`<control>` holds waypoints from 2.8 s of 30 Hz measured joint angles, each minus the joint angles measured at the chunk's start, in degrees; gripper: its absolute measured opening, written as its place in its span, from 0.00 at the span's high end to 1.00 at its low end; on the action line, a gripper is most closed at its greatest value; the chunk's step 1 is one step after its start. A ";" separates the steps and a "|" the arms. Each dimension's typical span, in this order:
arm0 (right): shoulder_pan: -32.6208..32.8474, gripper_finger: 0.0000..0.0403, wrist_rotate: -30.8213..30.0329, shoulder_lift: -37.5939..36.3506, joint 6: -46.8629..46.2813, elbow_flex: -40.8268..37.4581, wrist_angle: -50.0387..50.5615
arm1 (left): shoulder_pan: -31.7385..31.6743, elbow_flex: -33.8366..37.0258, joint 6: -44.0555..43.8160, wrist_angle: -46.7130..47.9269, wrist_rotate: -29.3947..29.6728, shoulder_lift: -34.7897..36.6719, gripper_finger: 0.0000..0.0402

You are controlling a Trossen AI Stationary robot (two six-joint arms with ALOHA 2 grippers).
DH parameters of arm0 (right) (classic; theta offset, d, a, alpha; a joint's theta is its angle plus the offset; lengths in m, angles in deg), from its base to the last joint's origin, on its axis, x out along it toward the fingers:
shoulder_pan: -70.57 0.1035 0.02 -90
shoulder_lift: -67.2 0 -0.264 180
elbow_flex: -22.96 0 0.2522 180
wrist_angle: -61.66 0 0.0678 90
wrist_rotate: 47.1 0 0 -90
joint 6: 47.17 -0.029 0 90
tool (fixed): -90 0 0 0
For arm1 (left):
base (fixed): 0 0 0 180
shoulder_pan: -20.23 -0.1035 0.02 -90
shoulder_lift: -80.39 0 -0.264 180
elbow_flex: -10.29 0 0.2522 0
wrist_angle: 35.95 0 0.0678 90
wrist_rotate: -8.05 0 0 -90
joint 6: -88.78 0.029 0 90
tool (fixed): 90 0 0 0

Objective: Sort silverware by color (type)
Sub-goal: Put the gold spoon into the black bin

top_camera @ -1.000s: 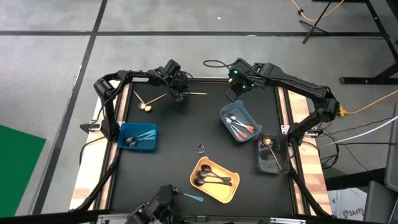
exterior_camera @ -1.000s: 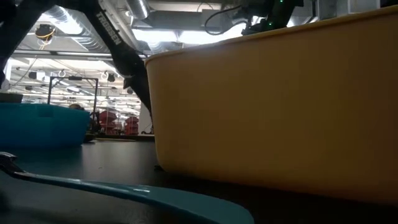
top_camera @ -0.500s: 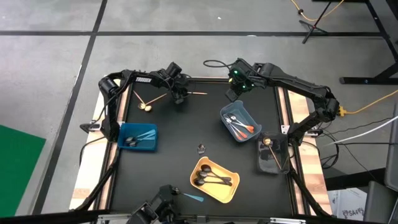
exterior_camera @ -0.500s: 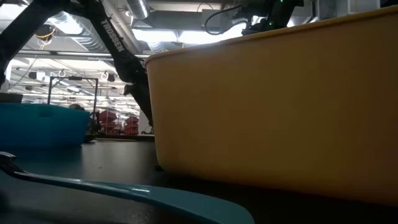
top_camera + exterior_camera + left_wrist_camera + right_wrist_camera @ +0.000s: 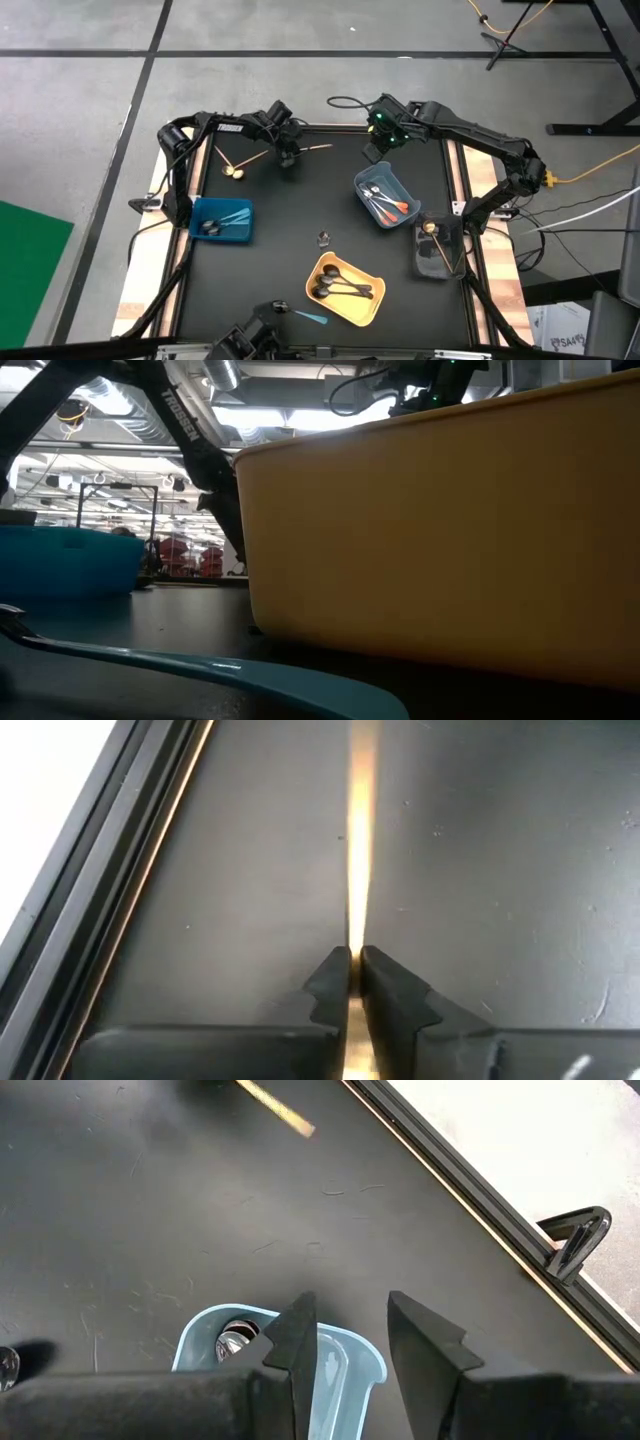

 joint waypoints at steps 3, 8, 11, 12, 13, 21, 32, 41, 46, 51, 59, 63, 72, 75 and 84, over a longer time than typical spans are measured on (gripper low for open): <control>0.01 0.73 0.48 0.00 0.00 0.00 0.08 | 0.26 0.02 -0.11 0.23 0.01 0.04 0.98; 0.05 0.73 2.47 -0.20 0.61 0.00 0.84 | 0.60 0.07 -0.08 0.27 0.71 0.07 0.99; 0.05 0.73 2.96 -0.64 2.57 0.00 1.55 | 0.60 0.09 -0.06 0.29 0.71 0.04 0.99; 0.05 0.73 3.29 -0.76 3.19 0.01 1.81 | 0.62 0.11 -0.06 0.27 0.71 0.04 0.99; 0.05 0.73 3.95 -0.79 4.26 0.00 2.29 | 0.62 0.11 -0.06 0.23 0.69 0.04 0.99; 0.05 0.73 18.37 -0.90 13.31 -4.20 -2.29 | 2.48 0.59 0.18 1.63 0.77 3.31 1.00; 0.55 0.73 20.63 -0.81 15.02 -11.56 -17.42 | 10.47 0.39 -0.20 1.92 -0.68 10.04 1.00; 8.50 0.73 16.56 -0.79 26.27 -12.44 -27.54 | 16.37 0.33 -12.15 1.55 -4.91 12.09 1.00; 15.44 0.73 6.69 -0.67 35.31 -12.44 -29.28 | 17.93 0.33 -19.79 1.45 -10.26 12.09 1.00; 20.79 0.73 -1.95 0.44 37.59 -12.44 -30.03 | 19.09 0.33 -27.21 -2.11 -13.48 12.09 1.00; 25.32 0.73 -10.54 3.52 39.96 -12.44 -29.56 | 19.77 0.28 -36.83 -9.38 -18.28 12.09 1.00; 26.89 0.73 -17.83 3.91 42.74 -12.44 -29.57 | 19.77 0.28 -40.30 -9.33 -19.00 12.09 1.00; 27.05 0.73 -18.10 3.91 43.45 -12.44 -29.33 | 19.75 0.26 -45.83 -13.93 -24.50 12.09 1.00; 27.05 0.73 -18.10 3.91 43.43 -12.44 -29.33 | 19.75 0.26 -46.79 -15.24 -25.59 12.09 1.00; 27.03 0.73 -18.08 3.91 43.41 -12.44 -28.09 | 19.82 0.26 -48.53 -17.01 -27.40 12.09 1.00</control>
